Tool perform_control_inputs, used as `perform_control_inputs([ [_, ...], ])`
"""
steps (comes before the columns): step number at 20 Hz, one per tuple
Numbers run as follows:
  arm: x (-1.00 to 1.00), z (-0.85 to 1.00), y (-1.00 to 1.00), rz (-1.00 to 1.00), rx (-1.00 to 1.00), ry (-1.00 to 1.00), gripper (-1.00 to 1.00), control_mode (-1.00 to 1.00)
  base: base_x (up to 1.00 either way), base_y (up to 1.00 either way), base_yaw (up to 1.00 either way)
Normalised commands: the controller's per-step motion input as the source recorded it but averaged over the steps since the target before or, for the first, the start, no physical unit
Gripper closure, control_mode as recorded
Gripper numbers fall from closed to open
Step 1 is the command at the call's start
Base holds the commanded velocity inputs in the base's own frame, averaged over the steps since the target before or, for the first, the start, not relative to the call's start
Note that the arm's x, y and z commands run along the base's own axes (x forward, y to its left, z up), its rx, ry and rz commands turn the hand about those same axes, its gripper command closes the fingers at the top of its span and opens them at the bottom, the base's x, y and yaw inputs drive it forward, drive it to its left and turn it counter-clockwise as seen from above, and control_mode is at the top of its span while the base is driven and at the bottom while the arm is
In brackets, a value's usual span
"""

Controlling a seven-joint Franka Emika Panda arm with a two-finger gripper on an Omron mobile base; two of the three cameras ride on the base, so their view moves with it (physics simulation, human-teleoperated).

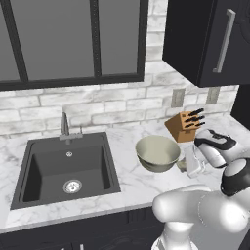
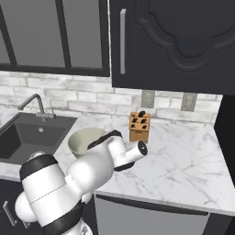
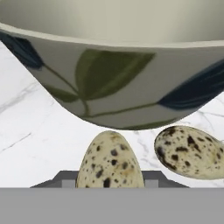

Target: Gather the eggs and milk located in the vicinity of the sink area and place them right next to the bowl.

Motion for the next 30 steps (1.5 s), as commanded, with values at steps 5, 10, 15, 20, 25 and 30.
perform_control_inputs([
  [5, 0.15, -0.04, 0.00, 0.00, 0.00, 0.00, 1.00, -1.00, 0.00, 0.00, 0.00],
  [10, 0.14, -0.06, 0.00, 0.00, 0.00, 0.00, 1.00, -1.00, 0.00, 0.00, 0.00],
  [15, 0.13, -0.12, 0.00, 0.00, 0.00, 0.00, 1.00, -1.00, 0.00, 0.00, 0.00],
  [20, 0.11, -0.20, 0.00, 0.00, 0.00, 0.00, 1.00, -1.00, 0.00, 0.00, 0.00],
  [25, 0.06, -0.15, 0.00, 0.00, 0.00, 0.00, -1.00, -1.00, 0.00, 0.00, 0.00],
  [30, 0.00, -0.02, -0.04, 0.00, 0.00, 0.00, -1.00, -1.00, 0.00, 0.00, 0.00],
])
